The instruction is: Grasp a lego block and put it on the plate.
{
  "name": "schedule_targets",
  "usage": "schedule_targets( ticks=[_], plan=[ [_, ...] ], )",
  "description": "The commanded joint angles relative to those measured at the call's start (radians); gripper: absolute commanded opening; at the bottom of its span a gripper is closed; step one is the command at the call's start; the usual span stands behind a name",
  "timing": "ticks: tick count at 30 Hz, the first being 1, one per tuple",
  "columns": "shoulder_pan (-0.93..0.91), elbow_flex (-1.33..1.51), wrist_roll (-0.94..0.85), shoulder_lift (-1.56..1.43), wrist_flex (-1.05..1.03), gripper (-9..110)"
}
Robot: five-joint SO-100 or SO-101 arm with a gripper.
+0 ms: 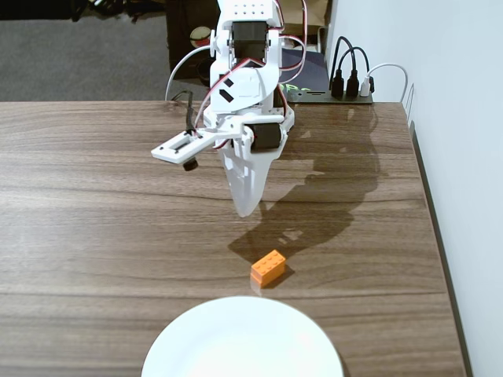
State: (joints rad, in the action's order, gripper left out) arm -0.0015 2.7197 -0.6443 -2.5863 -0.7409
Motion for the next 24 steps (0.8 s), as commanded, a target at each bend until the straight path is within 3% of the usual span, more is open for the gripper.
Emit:
schedule_targets(
  ticks=[1,24],
  plan=[
    [0.009,-0.052,-0.044,0.011,0.028,1],
    [-0.012,-0.101,-0.141,0.074,0.017,1]
  ],
)
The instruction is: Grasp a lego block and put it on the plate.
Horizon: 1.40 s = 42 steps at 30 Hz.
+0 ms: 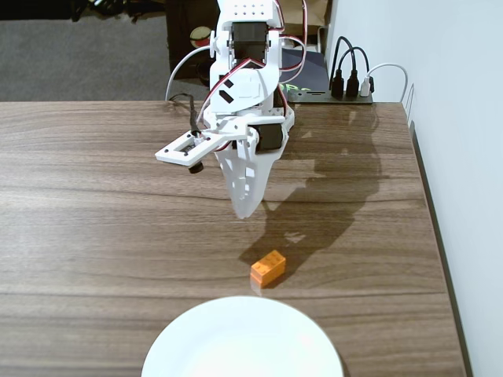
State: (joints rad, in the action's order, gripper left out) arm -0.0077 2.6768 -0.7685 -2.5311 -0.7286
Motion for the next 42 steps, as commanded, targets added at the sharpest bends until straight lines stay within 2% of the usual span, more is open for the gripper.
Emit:
schedule_targets(
  ticks=[1,19,42],
  plan=[
    [-0.009,-0.067,-0.020,0.035,0.009,1],
    [-0.005,-0.449,0.230,0.454,-0.202,1],
    [0.100,-0.626,0.313,0.630,-0.278,1]
  ],
)
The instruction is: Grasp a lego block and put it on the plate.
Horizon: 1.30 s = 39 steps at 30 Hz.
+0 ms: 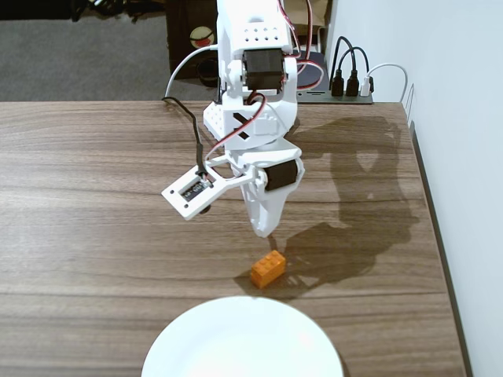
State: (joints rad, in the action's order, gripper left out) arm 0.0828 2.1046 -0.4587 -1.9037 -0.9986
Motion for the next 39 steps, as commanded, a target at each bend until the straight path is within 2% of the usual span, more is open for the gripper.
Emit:
schedule_targets(
  ticks=[1,12,39],
  plan=[
    [0.012,-0.061,0.003,0.008,-0.012,1],
    [0.041,-0.166,-0.011,0.087,-0.074,18],
    [-0.032,-0.316,-0.184,0.330,-0.186,18]
  ],
)
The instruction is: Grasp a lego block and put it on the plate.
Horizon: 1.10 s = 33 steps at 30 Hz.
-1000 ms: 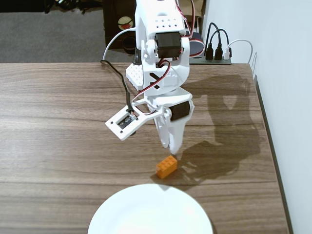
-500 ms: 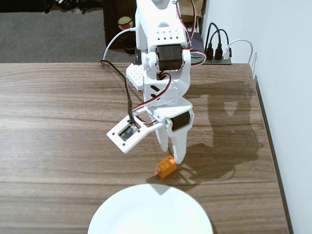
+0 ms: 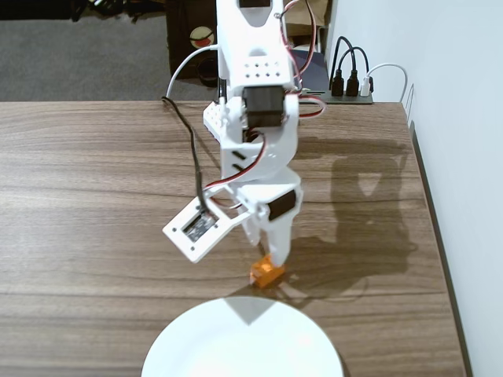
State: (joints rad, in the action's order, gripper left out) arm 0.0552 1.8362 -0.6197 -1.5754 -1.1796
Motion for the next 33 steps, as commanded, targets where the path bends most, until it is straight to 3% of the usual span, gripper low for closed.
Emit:
schedule_targets(
  ticks=[1,33],
  plan=[
    [-0.009,-0.049,-0.032,0.008,-0.006,18],
    [-0.020,-0.078,-0.066,0.072,0.023,16]
  ],
)
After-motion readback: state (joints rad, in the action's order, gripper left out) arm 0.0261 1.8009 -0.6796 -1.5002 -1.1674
